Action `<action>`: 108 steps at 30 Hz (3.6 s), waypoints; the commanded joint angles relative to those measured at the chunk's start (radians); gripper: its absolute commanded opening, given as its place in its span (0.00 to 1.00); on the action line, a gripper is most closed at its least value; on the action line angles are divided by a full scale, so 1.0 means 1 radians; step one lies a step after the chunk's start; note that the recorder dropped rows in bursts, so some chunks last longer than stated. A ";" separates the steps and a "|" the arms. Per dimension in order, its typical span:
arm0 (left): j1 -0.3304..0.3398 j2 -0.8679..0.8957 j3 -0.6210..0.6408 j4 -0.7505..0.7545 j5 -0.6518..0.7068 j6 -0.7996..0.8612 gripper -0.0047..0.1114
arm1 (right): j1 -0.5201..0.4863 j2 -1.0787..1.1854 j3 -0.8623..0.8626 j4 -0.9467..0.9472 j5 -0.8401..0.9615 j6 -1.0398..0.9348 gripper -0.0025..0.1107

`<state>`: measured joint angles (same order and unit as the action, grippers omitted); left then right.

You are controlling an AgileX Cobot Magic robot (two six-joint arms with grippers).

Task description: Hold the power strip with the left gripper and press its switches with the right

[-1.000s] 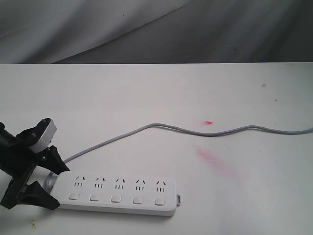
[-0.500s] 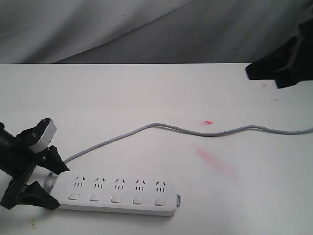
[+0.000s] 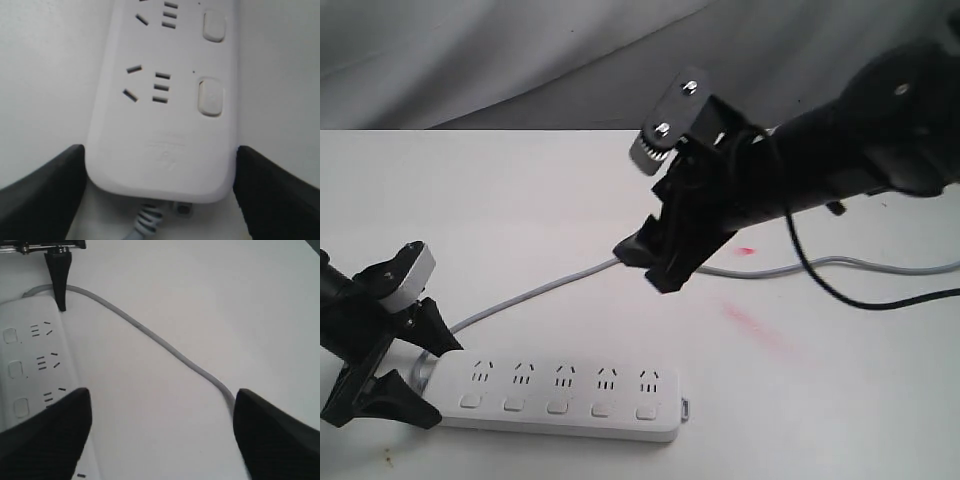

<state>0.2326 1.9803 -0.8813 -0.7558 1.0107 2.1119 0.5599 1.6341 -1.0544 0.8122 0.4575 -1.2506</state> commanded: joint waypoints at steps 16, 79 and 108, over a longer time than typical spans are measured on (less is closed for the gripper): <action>-0.005 0.014 0.017 0.090 -0.059 -0.018 0.59 | 0.253 0.335 -0.227 0.175 -0.043 -0.087 0.67; -0.005 0.014 0.017 0.088 -0.068 -0.018 0.59 | 0.328 0.499 -0.308 0.186 -0.102 -0.162 0.67; -0.005 0.014 0.017 0.088 -0.068 -0.018 0.59 | 0.326 0.412 -0.308 0.180 -0.119 -0.162 0.65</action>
<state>0.2326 1.9803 -0.8813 -0.7544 1.0127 2.1119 0.8871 2.0770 -1.3650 1.0122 0.3302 -1.4090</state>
